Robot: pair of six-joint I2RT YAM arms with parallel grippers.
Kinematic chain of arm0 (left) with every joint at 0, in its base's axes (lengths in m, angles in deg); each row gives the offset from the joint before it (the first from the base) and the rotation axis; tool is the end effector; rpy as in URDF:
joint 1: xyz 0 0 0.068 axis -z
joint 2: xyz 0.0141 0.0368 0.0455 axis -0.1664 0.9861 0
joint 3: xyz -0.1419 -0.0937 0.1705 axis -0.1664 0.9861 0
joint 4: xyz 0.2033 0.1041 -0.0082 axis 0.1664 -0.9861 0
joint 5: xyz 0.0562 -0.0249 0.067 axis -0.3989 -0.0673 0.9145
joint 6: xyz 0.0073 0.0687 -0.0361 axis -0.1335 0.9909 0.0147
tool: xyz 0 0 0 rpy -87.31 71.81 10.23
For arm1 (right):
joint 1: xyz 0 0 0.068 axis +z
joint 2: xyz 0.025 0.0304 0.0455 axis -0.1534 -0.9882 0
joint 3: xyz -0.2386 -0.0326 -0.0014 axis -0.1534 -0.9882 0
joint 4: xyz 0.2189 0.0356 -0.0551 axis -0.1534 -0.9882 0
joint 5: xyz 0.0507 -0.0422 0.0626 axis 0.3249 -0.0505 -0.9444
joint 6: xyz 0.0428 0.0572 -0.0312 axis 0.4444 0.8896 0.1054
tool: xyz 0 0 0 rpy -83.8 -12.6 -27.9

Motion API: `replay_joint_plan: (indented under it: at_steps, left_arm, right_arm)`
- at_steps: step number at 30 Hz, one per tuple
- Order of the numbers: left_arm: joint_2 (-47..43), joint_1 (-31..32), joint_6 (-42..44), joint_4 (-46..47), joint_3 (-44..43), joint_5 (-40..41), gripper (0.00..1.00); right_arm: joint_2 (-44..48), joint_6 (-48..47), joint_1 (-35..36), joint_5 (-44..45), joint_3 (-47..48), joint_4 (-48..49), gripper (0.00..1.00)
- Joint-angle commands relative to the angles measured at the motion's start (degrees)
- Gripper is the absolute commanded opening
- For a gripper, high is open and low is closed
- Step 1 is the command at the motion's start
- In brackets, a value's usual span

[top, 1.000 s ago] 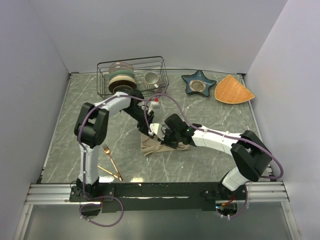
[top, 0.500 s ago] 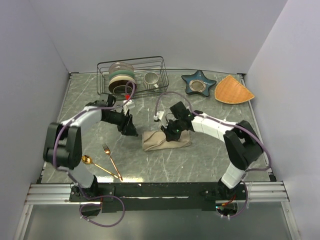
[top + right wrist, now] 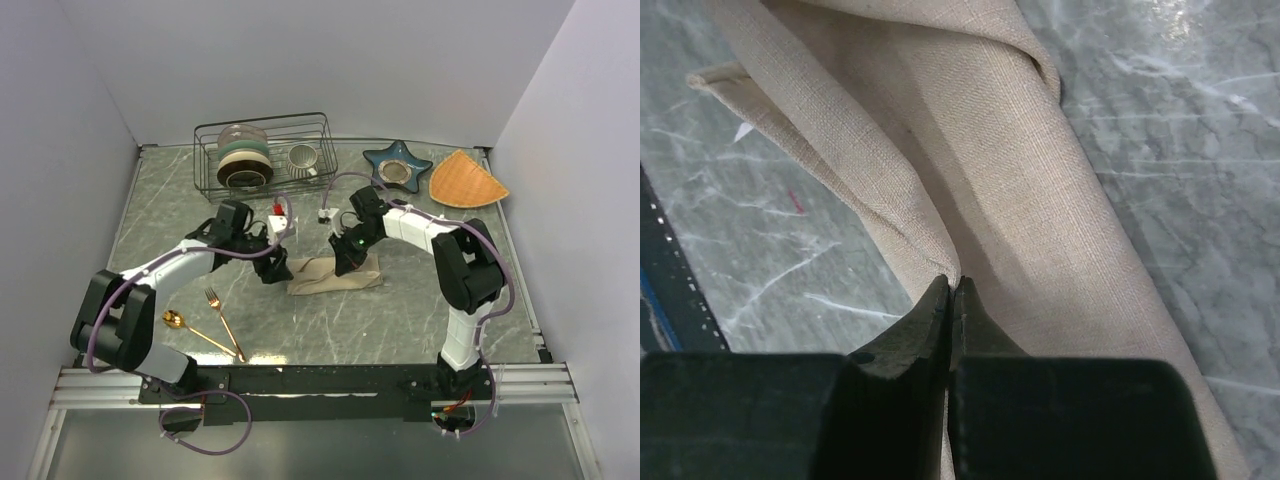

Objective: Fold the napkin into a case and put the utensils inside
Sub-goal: Fold the 2/3-rectangle-folded napkin at the center of the board.

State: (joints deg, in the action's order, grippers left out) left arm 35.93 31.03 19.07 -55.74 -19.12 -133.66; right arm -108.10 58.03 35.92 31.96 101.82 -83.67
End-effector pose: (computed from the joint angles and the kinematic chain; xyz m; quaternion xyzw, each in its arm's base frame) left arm 0.2430 -0.1466 0.1815 0.4644 0.7392 -0.3542 0.3353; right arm 0.2794 0.1902 0.1369 -0.4680 0.8037 0.3329 0.1554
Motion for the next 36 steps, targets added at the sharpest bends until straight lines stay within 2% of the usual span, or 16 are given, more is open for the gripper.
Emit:
replay_joint_plan:
  at_steps: [1,5,17,26,31,32,34,35,36]
  left_arm:
    - [2.5,4.3,0.9,5.2,-2.2,5.0,0.74]
    - [5.5,7.0,2.2,2.5,-4.6,6.1,0.73]
    - [10.6,9.9,6.5,-5.5,-9.3,3.9,0.71]
    - [15.0,10.6,6.6,-7.2,-13.1,5.4,0.56]
    - [17.8,11.6,6.4,-7.4,-15.1,8.6,0.37]
    - [18.4,11.7,6.2,-7.9,-15.5,8.9,0.24]
    - [19.7,11.6,6.4,-10.0,-16.6,8.8,0.12]
    - [20.0,11.6,6.4,-10.7,-16.9,8.6,0.02]
    - [20.3,11.4,6.9,-11.3,-16.9,8.1,0.01]
  right_arm:
    - [-1.3,1.8,-0.5,-3.4,2.5,-1.7,0.00]
    - [-2.8,2.9,-1.2,-3.9,3.0,-2.2,0.00]
    - [-5.3,7.4,-4.2,-6.8,3.7,-2.3,0.00]
    - [-6.0,9.1,-4.3,-7.8,4.4,-2.5,0.00]
    - [-6.0,9.3,-4.4,-8.5,4.8,-2.8,0.00]
    - [-5.8,9.4,-4.4,-8.6,5.1,-3.1,0.00]
    - [-5.5,9.3,-4.4,-8.8,5.3,-3.6,0.00]
    - [-5.3,9.3,-4.4,-8.8,6.0,-4.6,0.06]
    - [-4.9,9.2,-4.7,-9.4,6.5,-5.4,0.12]
